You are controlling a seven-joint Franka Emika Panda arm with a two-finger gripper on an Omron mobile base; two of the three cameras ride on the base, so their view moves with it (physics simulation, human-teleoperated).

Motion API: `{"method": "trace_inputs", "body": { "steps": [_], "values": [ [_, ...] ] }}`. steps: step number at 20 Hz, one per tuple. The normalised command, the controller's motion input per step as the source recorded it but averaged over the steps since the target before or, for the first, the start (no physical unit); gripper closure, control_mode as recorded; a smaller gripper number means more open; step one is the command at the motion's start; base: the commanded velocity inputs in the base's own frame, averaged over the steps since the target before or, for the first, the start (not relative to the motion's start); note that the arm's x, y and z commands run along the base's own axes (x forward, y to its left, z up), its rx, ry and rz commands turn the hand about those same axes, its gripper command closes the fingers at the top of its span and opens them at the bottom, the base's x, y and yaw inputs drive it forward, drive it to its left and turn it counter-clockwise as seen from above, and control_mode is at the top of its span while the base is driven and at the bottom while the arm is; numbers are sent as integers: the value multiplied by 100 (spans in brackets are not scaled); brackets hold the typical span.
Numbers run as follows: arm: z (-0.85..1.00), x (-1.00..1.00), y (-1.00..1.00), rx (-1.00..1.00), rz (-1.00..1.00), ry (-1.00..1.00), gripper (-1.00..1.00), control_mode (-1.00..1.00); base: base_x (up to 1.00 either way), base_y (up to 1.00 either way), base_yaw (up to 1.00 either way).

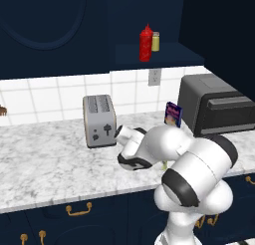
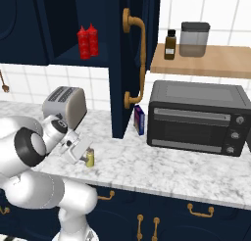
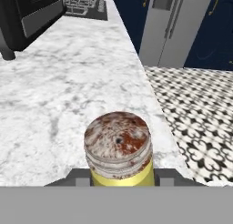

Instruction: Put the shaker and condiment bottle from the counter next to their counterparts in the cabinet.

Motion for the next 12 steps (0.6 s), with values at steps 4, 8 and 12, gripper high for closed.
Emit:
{"method": "trace_inputs", "body": {
  "steps": [4, 8, 12],
  "values": [
    [57, 2, 0, -5, 9, -1, 100, -100, 0, 0, 0],
    [51, -2, -12, 0, 11, 0, 100, -100, 0, 0, 0],
    [53, 0, -19, 0, 13, 0, 100, -100, 0, 0, 0]
  ]
}}
